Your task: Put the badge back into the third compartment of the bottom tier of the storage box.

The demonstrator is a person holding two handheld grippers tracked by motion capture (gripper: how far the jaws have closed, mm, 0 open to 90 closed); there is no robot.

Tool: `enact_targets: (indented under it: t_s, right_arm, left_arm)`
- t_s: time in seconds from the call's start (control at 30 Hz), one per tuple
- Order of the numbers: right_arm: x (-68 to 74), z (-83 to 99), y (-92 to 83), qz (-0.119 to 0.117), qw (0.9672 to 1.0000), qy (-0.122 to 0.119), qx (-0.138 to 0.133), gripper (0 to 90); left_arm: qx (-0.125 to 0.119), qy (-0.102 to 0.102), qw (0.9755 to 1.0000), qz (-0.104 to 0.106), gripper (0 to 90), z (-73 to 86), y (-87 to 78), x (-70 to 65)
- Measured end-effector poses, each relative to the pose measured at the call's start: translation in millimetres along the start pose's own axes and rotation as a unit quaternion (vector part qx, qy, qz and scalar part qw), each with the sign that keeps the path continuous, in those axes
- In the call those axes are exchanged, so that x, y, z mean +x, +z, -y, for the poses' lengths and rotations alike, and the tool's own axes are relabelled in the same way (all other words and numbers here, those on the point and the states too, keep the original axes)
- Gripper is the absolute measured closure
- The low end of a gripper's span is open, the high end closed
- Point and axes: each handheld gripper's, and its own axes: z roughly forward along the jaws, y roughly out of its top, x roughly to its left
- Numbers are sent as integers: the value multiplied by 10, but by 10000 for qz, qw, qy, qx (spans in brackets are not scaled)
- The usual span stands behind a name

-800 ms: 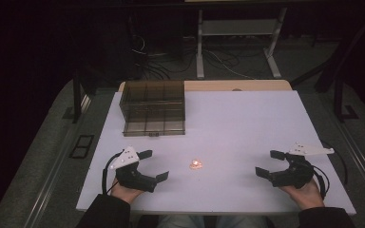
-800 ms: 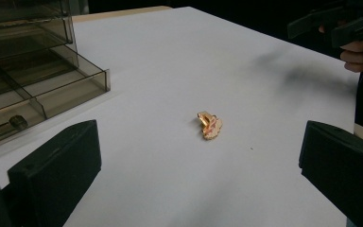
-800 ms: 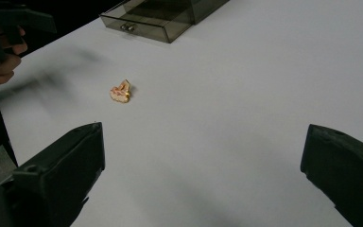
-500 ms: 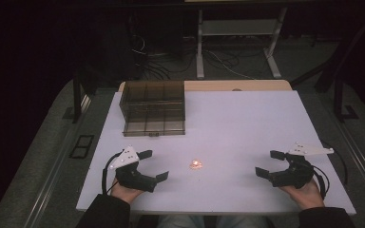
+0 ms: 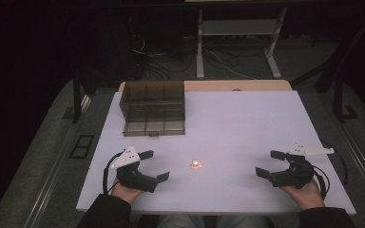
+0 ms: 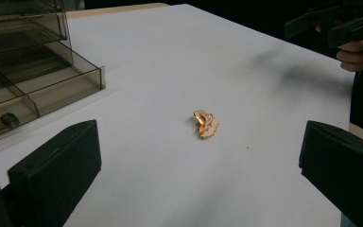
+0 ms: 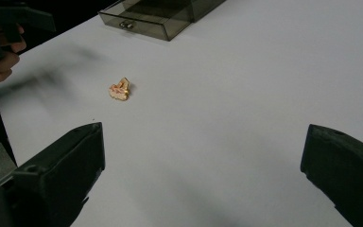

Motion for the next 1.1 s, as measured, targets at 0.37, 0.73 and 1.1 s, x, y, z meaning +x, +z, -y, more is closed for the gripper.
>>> enact_targets:
  t_s: [0.37, 0.73, 1.1]
  right_arm:
    - [-6, 1, -14, 27, 10000, -15, 0, 3]
    - [-11, 11, -19, 71, 10000, -12, 55, 3]
    - [-9, 12, -27, 91, 9999, -18, 80, 3]
  left_arm:
    - [127, 122, 9998, -2, 0, -54, -23, -38]
    - [448, 180, 9986, 212, 0, -202, 42, -28]
    - [677, 264, 9967, 353, 0, -400, 101, -15]
